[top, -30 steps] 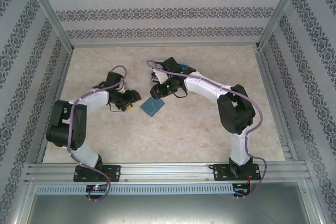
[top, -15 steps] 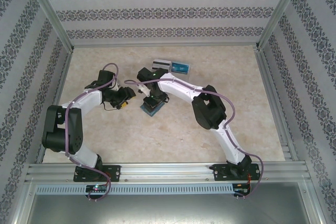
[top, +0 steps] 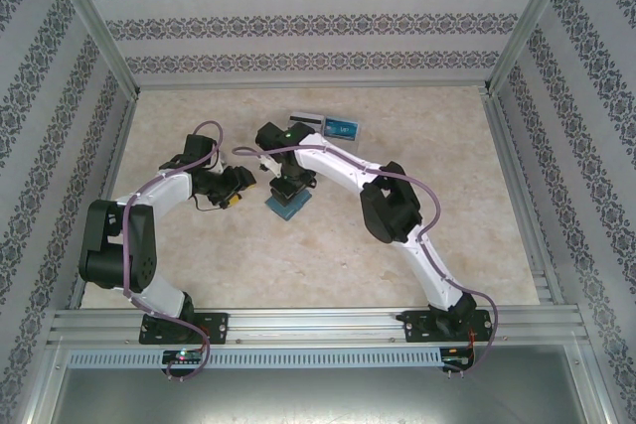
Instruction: Put the credit cards into the card holder
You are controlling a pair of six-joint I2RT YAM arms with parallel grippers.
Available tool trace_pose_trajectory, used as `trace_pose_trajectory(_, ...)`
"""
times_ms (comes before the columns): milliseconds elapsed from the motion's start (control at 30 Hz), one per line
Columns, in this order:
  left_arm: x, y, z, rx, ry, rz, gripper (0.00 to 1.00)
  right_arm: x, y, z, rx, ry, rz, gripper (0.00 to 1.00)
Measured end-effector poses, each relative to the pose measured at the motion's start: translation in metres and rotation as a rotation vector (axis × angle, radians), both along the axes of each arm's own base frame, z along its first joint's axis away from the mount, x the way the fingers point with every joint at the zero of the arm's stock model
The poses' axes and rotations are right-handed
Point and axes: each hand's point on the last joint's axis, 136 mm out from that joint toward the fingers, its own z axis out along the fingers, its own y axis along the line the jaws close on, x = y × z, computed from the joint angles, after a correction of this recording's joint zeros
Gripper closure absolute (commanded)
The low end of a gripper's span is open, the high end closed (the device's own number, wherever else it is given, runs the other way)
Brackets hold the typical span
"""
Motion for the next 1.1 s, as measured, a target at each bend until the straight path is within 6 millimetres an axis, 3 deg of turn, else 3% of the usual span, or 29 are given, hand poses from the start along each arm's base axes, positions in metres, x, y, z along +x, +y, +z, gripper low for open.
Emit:
trace_pose_trajectory(133,0.000,0.000,0.000,0.000,0.001,-0.001,0.42,-0.003,-0.002,-0.016,-0.031,0.027,0.006,0.52)
trace_pose_trajectory(433,-0.005,0.000,-0.006,0.002,0.015,-0.003,0.42,0.000,0.005,-0.017,-0.052,0.030,0.021,0.66)
trace_pose_trajectory(567,-0.007,0.000,-0.007,0.002,0.018,-0.003,0.42,-0.001,0.006,-0.017,-0.058,0.032,0.028,0.80)
trace_pose_trajectory(667,-0.008,0.000,-0.009,-0.001,0.021,-0.004,0.42,0.000,0.006,-0.016,-0.059,0.030,0.025,1.00)
trace_pose_trajectory(900,-0.005,-0.002,-0.005,-0.027,0.002,-0.010,0.42,-0.004,0.006,-0.011,0.006,-0.027,0.013,1.00)
trace_pose_trajectory(1100,-0.003,-0.018,-0.012,-0.075,0.013,-0.052,0.39,-0.024,0.006,0.003,0.181,-0.066,0.023,1.00)
